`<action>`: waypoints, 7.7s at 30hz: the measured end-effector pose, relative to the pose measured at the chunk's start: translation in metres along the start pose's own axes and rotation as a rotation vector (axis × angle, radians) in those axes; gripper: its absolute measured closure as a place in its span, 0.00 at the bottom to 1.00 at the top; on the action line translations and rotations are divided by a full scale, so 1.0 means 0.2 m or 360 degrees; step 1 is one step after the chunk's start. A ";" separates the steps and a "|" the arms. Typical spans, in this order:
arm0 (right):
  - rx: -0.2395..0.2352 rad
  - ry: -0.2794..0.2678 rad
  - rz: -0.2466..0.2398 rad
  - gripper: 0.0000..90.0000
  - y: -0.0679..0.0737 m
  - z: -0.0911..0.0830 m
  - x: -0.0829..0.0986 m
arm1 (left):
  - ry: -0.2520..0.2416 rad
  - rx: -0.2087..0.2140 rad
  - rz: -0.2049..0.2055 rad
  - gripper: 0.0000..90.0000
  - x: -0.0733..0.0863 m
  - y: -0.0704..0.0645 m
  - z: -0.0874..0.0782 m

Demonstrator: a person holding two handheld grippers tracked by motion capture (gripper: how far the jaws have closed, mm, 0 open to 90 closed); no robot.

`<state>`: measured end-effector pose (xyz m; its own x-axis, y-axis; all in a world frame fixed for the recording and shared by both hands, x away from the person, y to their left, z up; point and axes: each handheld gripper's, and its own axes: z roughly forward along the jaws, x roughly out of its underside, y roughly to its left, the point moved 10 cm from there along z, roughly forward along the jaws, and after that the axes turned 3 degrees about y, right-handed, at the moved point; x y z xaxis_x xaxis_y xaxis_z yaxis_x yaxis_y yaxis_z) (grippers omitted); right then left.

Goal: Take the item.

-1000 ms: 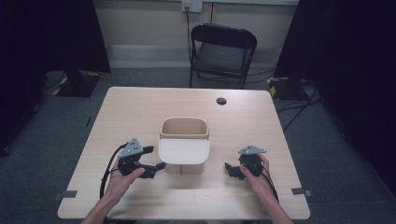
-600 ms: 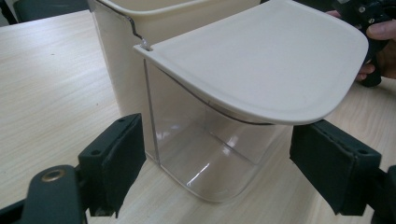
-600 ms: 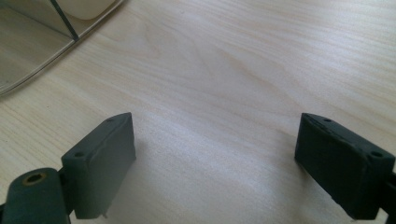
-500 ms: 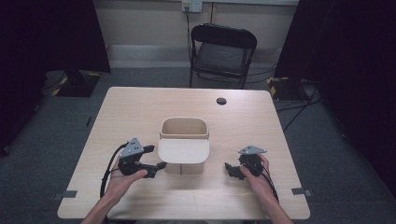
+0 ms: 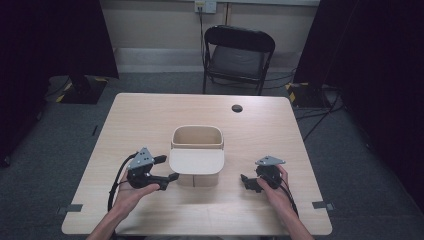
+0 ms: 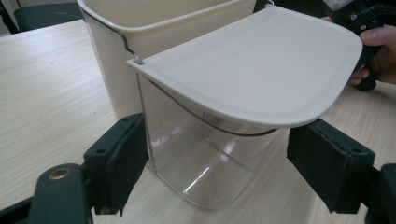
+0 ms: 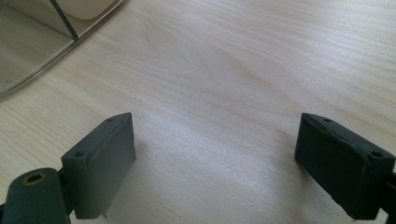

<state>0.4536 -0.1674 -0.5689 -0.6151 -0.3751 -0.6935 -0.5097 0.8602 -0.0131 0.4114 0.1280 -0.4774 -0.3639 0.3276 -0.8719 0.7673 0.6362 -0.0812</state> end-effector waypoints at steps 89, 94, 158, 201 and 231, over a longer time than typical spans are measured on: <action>0.0001 0.0004 0.0006 0.12 0.00 0.00 0.00 | -0.0144 0.0070 0.0005 0.26 -0.17 0.00 -0.02; 0.0001 0.0004 0.0006 0.12 0.00 0.00 0.00 | -0.0146 0.0076 0.0001 0.26 -0.18 0.01 -0.02; 0.0005 0.0004 0.0009 0.12 0.00 0.00 0.00 | -0.0178 0.0152 0.0012 0.39 -0.28 -0.01 0.00; 0.0004 0.0005 0.0010 0.12 0.00 0.00 0.00 | -0.0152 0.0175 -0.0011 0.45 -0.31 0.00 0.01; 0.0005 0.0004 0.0009 0.12 0.00 0.00 0.00 | -0.0165 0.0172 -0.0052 0.48 -0.33 0.02 0.01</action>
<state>0.4545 -0.1673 -0.5691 -0.6197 -0.3710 -0.6917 -0.5044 0.8634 -0.0112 0.4398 0.1068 -0.4207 -0.3375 0.2307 -0.9126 0.8104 0.5645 -0.1570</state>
